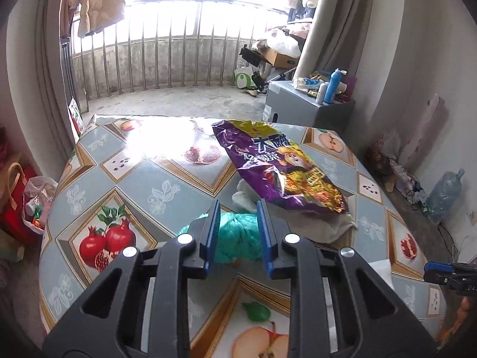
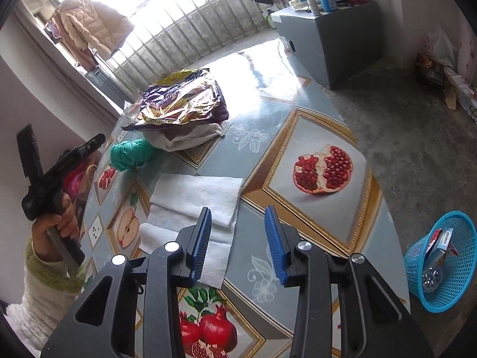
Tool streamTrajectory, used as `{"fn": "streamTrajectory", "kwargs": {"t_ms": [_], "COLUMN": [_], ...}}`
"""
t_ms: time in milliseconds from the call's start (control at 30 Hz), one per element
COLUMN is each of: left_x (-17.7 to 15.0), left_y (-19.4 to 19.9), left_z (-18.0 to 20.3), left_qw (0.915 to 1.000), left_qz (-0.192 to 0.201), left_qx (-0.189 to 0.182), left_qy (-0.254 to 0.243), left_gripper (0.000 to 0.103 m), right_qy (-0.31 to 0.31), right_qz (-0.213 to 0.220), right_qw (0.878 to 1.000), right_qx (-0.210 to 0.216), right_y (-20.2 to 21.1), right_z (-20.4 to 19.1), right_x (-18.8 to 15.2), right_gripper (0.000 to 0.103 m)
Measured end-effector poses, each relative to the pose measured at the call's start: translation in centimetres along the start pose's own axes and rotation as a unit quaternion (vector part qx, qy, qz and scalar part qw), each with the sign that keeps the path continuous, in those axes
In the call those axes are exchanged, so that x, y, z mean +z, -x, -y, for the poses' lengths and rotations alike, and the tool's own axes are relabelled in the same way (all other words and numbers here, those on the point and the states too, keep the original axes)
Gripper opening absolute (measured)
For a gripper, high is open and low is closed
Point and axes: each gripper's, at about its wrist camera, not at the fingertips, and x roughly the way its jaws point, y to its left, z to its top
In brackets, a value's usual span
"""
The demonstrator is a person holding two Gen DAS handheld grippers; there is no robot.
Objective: Collect trash
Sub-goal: 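Move both tools back over the table toward the tissues and green bag, then grasp the green plastic bag with the left tool while the right tool grasps the white tissues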
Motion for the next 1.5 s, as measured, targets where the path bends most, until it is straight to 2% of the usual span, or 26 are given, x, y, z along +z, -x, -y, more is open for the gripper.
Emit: {"fn": "streamTrajectory", "kwargs": {"t_ms": [167,300,367,500,633,833,1200,1367,1500], "left_x": [1.2,1.0,0.5,-0.9,-2.9,-6.6,-13.4,-13.8,-13.9], "left_y": [-3.9,-6.1,-5.9,-4.6,-3.2,0.2,7.5,8.2,8.3], "left_z": [-1.2,-1.3,-1.0,0.4,2.3,5.5,9.7,9.1,8.6], "left_qw": [0.9992,0.9957,0.9950,0.9912,0.9874,0.9854,0.9866,0.9884,0.9868], "left_qz": [-0.037,-0.086,-0.087,-0.113,-0.130,-0.137,-0.125,-0.126,-0.144], "left_qx": [0.010,0.008,0.006,-0.028,-0.050,-0.059,-0.077,-0.071,-0.074], "left_qy": [-0.012,-0.034,-0.048,-0.063,-0.075,-0.082,-0.071,-0.046,-0.012], "left_gripper": [0.023,0.023,0.023,0.023,0.023,0.023,0.023,0.024,0.026], "right_qy": [0.031,0.062,0.088,0.151,0.177,0.194,0.130,0.078,0.000], "right_qz": [-0.020,-0.034,-0.052,-0.063,-0.073,-0.070,-0.059,-0.045,-0.023], "right_qw": [0.999,0.997,0.995,0.986,0.981,0.974,0.982,0.986,0.989], "right_qx": [0.007,0.008,0.001,-0.019,-0.036,-0.088,-0.128,-0.143,-0.143], "right_y": [-4.0,-6.8,-8.1,-8.3,-7.5,-5.3,0.9,2.7,3.5], "right_z": [-1.9,-3.4,-4.3,-5.8,-6.3,-6.0,-1.5,1.1,3.5], "right_x": [2.3,3.6,3.6,2.5,0.9,-2.2,-8.3,-8.9,-8.4], "right_gripper": [0.036,0.036,0.036,0.037,0.034,0.030,0.026,0.016,0.010]}}
